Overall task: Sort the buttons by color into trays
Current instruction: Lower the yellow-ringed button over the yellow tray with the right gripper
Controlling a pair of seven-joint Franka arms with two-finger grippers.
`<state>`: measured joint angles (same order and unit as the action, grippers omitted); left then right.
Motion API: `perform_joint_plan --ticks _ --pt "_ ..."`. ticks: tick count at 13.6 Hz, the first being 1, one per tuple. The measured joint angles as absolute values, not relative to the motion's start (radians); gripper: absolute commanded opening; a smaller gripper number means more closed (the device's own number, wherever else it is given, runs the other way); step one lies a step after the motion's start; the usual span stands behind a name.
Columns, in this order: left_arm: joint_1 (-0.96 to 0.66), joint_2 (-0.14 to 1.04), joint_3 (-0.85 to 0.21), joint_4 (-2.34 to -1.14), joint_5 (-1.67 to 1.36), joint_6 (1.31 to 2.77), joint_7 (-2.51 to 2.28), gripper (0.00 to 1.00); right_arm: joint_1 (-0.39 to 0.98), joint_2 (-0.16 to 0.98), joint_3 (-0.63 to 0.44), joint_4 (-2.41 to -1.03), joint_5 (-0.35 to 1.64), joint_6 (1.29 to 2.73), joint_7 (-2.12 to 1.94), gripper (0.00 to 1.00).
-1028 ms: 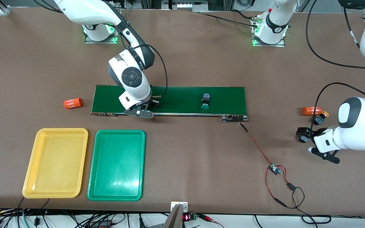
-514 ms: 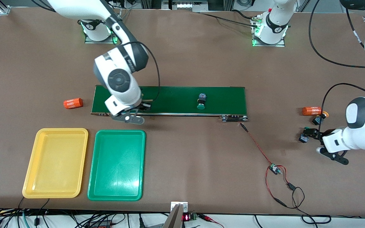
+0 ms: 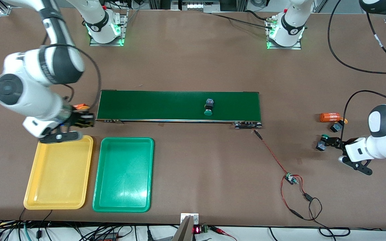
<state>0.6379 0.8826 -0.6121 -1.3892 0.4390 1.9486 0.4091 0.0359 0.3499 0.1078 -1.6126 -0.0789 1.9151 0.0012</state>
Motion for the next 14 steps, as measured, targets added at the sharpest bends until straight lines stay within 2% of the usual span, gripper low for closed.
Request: perform_joint_plan --ticks 4,11,14 --pt "0.632 0.907 -0.612 -1.389 0.439 1.952 0.409 1.0 -0.074 0.406 0.106 -1.638 -0.204 2.057 -0.074 0.0" --pt "0.63 0.949 -0.612 -1.389 0.439 1.952 0.409 1.0 -0.2 0.596 0.105 -1.653 -0.207 2.415 -0.216 0.0" --pt "0.63 0.962 -0.611 -1.389 0.439 1.971 0.409 1.0 -0.241 0.648 0.105 -1.654 -0.207 2.48 -0.243 0.03"
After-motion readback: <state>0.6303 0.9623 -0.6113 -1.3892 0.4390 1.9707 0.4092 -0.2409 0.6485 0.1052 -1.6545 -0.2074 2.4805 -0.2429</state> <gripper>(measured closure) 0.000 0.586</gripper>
